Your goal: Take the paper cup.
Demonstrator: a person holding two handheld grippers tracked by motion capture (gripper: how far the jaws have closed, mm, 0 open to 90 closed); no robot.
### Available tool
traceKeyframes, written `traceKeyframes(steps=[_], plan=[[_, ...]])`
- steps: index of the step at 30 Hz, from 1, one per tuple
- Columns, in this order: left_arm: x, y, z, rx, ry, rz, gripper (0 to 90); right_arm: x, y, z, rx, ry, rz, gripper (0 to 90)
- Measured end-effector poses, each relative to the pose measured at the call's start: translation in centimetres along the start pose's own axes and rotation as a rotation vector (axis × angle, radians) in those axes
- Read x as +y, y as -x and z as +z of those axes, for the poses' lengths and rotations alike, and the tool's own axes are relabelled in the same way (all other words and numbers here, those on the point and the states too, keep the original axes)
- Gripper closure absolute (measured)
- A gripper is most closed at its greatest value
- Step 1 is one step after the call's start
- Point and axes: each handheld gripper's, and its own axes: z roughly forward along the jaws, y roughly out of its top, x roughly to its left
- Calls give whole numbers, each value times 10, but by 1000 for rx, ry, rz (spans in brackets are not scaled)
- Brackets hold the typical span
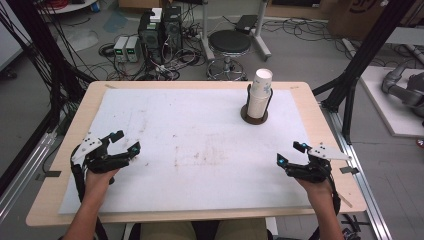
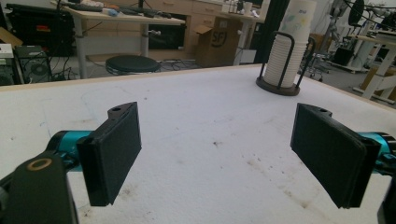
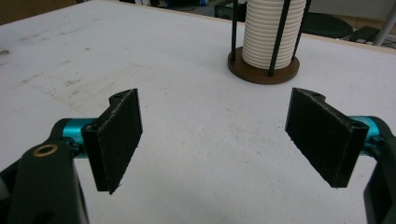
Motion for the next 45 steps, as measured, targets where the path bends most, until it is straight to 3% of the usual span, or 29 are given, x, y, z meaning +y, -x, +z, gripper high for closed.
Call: traceKeyframes(steps=[25,33,34,39,40,45], plan=[[-2,5,5,-17,-23,7,162,10,-1,6,14,10,35,191],[-2,5,4,-19,-30,4,162,32,-1,5,33,53,37,191],[-2,6,3,-21,-30,5,162,42,0,5,29,60,18,191],[-3,8,-1,-29,-27,3,162,63,5,8,33,64,16,191],[-3,7,-2,-31,-32,3,162,78,9,12,38,64,10,191],[-3,5,-3,-29,-31,-6,161,102,18,21,43,69,10,191]])
